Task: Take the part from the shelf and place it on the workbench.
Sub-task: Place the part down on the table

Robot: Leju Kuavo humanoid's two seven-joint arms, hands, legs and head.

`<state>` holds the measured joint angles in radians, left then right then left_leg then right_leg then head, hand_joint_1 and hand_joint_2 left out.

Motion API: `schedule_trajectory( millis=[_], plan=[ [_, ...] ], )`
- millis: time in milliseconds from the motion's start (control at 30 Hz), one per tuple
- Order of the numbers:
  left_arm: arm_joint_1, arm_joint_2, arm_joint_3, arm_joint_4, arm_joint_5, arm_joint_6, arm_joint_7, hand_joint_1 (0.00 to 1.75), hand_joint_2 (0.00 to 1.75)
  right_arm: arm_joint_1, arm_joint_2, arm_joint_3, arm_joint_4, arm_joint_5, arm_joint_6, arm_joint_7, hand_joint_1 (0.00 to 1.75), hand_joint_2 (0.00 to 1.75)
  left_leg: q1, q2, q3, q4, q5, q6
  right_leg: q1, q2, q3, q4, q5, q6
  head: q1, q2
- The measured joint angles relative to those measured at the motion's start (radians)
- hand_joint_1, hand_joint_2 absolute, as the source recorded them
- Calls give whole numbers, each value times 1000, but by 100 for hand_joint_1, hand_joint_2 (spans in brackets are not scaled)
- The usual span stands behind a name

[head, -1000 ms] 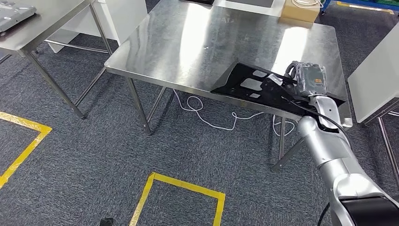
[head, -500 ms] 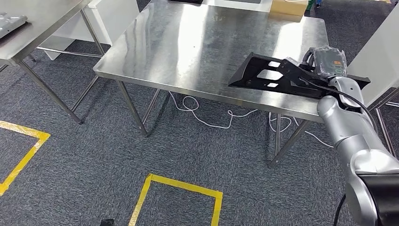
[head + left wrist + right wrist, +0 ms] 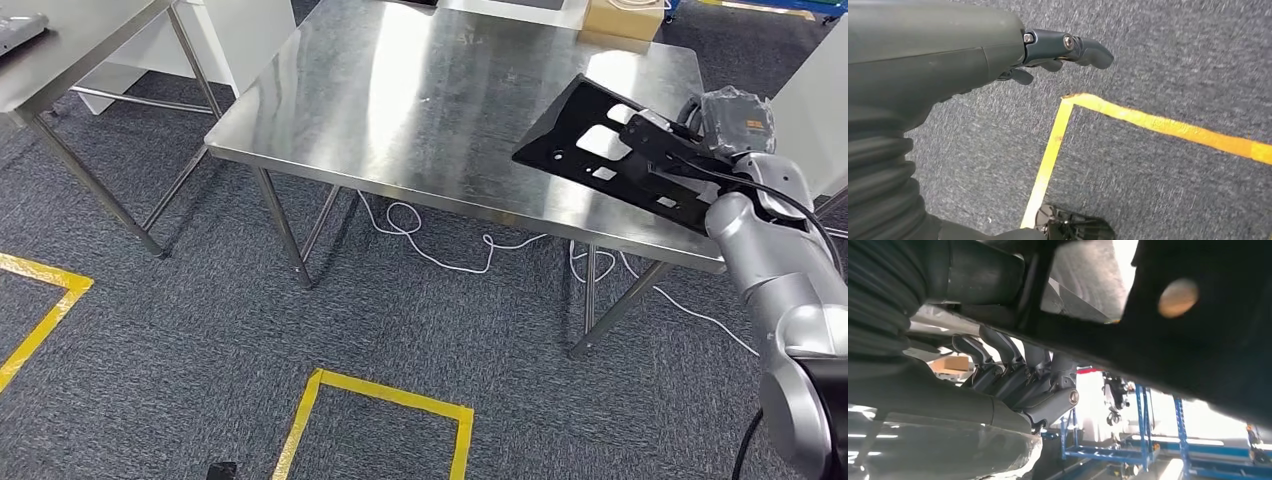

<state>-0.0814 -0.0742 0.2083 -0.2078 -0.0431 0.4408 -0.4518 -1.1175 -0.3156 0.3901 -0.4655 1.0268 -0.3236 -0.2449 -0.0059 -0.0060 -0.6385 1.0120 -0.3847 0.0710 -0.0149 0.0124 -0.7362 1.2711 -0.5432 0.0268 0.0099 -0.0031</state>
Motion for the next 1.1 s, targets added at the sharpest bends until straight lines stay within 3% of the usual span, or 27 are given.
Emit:
schedule_trajectory(
  millis=[33,67,133,200,267,333,400,467,500,533,600,633,700,767,867,900,967,1033,1067,1100],
  plan=[
    [0,-1,0,0,0,0,0,0,175,0,-1,0,5,1,0,0,171,175,-2,0,0,0,0,0,0,0,-15,22,-1,4,0,0],
    [0,-2,0,0,0,0,0,0,175,0,-2,0,9,3,0,-2,171,175,-3,0,0,0,0,1,1,0,-9,1,15,11,0,0],
    [0,-3,0,0,0,0,-1,0,175,-7,-4,1,16,2,0,-12,171,175,-7,0,1,1,-1,0,2,-5,56,-141,75,20,0,0],
    [0,-3,0,0,-3,-1,-2,0,175,-18,-5,1,22,0,0,-26,171,175,-13,0,1,3,-2,-4,9,-11,115,-261,120,14,0,0],
    [0,-4,0,0,-8,-1,-2,0,175,-25,-6,1,30,0,0,-37,171,175,-17,0,0,4,-4,-9,15,-12,127,-284,131,2,-1,0],
    [-1,-3,0,0,-12,-1,0,0,175,-26,-9,1,38,-2,0,-45,171,175,-15,1,-4,12,-10,-20,2,-11,132,-290,135,-9,-1,0],
    [-1,-2,0,0,-14,-1,3,0,175,-26,-10,1,43,-2,0,-52,171,175,-8,1,-31,76,-50,-35,-9,-12,140,-295,137,-25,-2,0],
    [-1,-2,0,0,-15,-1,5,0,175,-27,-7,1,49,-2,0,-55,171,175,3,1,-90,208,-117,-51,-7,-12,143,-295,136,-35,-2,0],
    [-1,-2,0,0,-15,-1,5,0,175,-26,-6,1,52,-2,0,-56,171,175,9,1,-120,268,-139,-57,-7,-11,144,-295,135,-35,-2,0],
    [-1,-3,0,0,-14,-1,6,0,175,-26,-4,2,55,-1,1,-57,171,175,15,1,-136,297,-142,-63,-7,-10,145,-295,134,-36,-2,0],
    [-1,-3,0,0,-12,0,6,0,175,-26,0,3,60,0,1,-57,171,175,26,2,-114,243,-95,-70,-8,-6,150,-293,130,-34,-2,0],
    [-1,-2,0,0,-12,2,6,0,175,-27,1,3,62,0,1,-57,171,175,30,3,-78,169,-57,-70,-9,-4,152,-292,127,-31,-2,0],
    [-1,-2,0,0,-11,5,6,0,175,-28,3,4,64,0,1,-57,171,175,31,2,-16,50,-17,-67,-4,-2,154,-289,121,-21,-1,0],
    [-1,-2,0,0,-10,8,6,0,175,-30,4,4,67,0,2,-57,171,175,24,2,2,15,-18,-57,2,-1,153,-289,117,-10,0,0],
    [-1,-2,0,0,-10,10,5,0,175,-32,4,5,69,1,4,-57,171,175,22,3,13,-1,-12,-33,4,-3,144,-273,106,3,1,0],
    [-2,-2,0,0,-10,11,5,0,175,-34,3,5,69,1,4,-57,171,175,23,4,18,-8,-10,-25,4,-4,125,-235,89,2,2,0],
    [-2,-2,0,0,-10,11,3,0,175,-34,1,5,73,1,4,-57,171,175,23,4,22,-12,-11,-15,-1,-6,51,-103,39,-6,3,0],
    [-1,-3,0,0,-10,11,1,0,175,-29,-1,6,78,0,4,-57,171,175,23,2,24,-12,-16,-15,-6,-6,-21,9,12,1,3,0],
    [-1,-4,0,0,-10,11,1,0,175,-27,-1,6,80,0,4,-57,171,175,23,1,28,-11,-20,-16,-8,-6,-32,13,22,10,4,0],
    [0,-5,0,0,-10,11,1,0,175,-25,-2,6,82,0,4,-57,171,175,25,1,33,-11,-24,-20,-12,-7,-20,-25,48,21,4,0]
  ],
)
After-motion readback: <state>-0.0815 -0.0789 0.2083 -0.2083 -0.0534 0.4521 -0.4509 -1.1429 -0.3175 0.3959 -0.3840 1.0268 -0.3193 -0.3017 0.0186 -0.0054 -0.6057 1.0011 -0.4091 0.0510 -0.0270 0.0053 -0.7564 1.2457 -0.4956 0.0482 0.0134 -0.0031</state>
